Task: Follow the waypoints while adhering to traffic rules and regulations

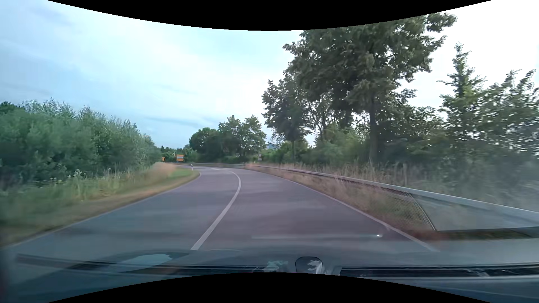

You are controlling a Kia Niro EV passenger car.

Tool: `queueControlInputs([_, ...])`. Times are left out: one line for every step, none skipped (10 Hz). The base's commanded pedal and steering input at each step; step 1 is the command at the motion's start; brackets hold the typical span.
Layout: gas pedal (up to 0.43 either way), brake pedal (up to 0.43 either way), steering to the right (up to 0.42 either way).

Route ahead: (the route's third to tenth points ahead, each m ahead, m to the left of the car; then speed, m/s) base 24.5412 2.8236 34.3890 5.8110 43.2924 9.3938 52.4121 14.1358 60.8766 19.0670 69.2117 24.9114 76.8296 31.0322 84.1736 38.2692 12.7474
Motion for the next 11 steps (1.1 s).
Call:
queueControlInputs([0.118,0.000,-0.044])
queueControlInputs([0.118,0.000,-0.044])
queueControlInputs([0.118,0.000,-0.044])
queueControlInputs([0.118,0.000,-0.045])
queueControlInputs([0.118,0.000,-0.046])
queueControlInputs([0.118,0.000,-0.047])
queueControlInputs([0.118,0.000,-0.047])
queueControlInputs([0.118,0.000,-0.047])
queueControlInputs([0.118,0.000,-0.047])
queueControlInputs([0.118,0.000,-0.047])
queueControlInputs([0.118,0.000,-0.047])
